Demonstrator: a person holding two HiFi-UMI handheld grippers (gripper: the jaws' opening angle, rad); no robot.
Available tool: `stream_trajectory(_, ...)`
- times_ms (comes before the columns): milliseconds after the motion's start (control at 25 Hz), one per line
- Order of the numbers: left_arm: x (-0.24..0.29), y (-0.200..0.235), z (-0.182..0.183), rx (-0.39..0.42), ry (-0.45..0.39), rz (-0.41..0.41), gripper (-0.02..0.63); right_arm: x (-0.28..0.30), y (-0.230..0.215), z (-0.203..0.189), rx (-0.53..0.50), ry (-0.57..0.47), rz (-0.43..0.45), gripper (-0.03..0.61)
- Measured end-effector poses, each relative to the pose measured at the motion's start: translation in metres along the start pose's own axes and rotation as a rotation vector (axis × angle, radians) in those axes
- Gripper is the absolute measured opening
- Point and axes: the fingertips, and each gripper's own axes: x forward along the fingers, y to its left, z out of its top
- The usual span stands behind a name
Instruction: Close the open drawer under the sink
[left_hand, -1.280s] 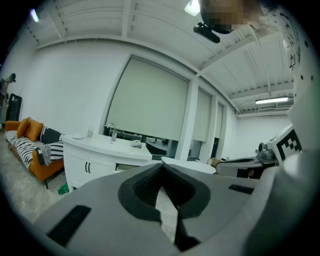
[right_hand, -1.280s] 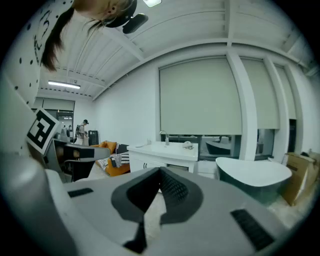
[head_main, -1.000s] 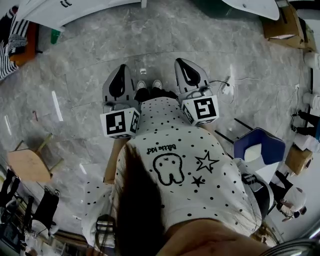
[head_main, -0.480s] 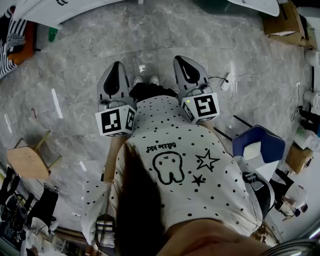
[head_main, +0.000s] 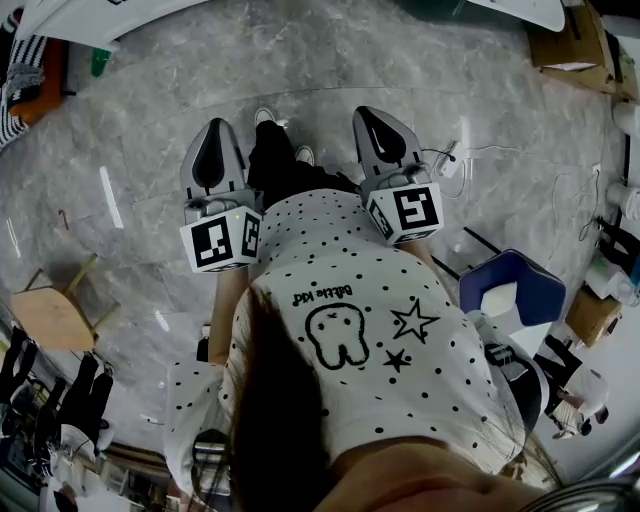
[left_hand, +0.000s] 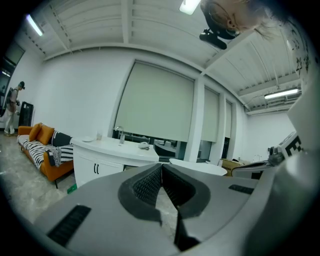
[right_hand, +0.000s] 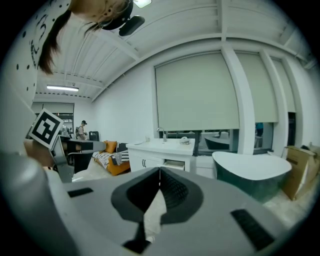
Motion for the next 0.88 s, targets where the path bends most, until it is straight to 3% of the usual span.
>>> stream_trajectory(320,0.068,0.037,-0.009,-0.023,0.022,-0.010,0.008,0.076,-0.011,-0.001,0.007,0.031,0.001,0.012)
stream_trajectory(560,0.119,0.083,0.030,-0.025,0.013,-0.031,0.008,0.147,-0.006,0.049,0.002,-0.002,-0.014,0.012)
stream_trajectory(880,0.168,0.132,0.042,-0.093,0.036,-0.043,0.008,0.205,0.002,0.067,0.014,0.007,-0.032,0.012)
